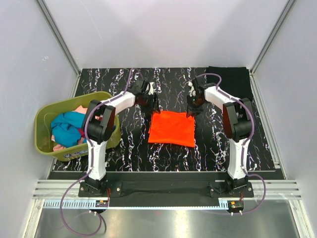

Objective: Fold and stack the t-shirts
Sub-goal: Fold the tshirt

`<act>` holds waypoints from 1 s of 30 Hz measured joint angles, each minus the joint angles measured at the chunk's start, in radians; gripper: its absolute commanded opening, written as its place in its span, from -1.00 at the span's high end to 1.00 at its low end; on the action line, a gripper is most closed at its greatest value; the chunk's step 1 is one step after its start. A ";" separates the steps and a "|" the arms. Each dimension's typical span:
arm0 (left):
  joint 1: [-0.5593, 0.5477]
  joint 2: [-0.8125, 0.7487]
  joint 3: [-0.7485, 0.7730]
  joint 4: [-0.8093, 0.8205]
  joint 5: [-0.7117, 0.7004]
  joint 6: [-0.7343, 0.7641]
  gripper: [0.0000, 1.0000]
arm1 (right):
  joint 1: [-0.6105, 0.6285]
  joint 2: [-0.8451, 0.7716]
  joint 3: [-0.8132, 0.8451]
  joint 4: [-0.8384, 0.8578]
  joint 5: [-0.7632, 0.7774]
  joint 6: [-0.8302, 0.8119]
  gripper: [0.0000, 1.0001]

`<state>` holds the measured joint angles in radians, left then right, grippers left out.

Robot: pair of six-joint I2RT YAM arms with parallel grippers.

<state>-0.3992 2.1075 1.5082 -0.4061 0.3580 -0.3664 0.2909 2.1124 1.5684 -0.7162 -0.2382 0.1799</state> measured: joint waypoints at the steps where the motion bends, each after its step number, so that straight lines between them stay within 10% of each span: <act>1: 0.000 -0.002 0.021 -0.021 -0.010 0.004 -0.28 | 0.000 -0.001 0.005 0.007 0.025 0.001 0.25; 6: 0.000 -0.023 0.146 -0.154 -0.086 0.039 -0.67 | -0.002 -0.034 -0.001 -0.035 0.143 0.006 -0.07; 13: 0.002 -0.232 0.111 -0.224 -0.093 0.034 -0.43 | -0.003 -0.201 -0.010 -0.132 0.217 0.003 -0.12; 20: -0.011 -0.353 -0.102 -0.132 0.051 -0.037 0.22 | -0.006 -0.239 -0.024 -0.111 0.026 0.058 0.55; 30: -0.063 -0.288 -0.208 -0.067 0.125 -0.121 0.44 | -0.010 -0.126 -0.056 -0.006 -0.092 0.151 0.92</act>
<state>-0.4618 1.8194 1.3003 -0.4732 0.4831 -0.4870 0.2810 1.9869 1.5120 -0.7227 -0.3302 0.3305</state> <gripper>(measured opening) 0.301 0.053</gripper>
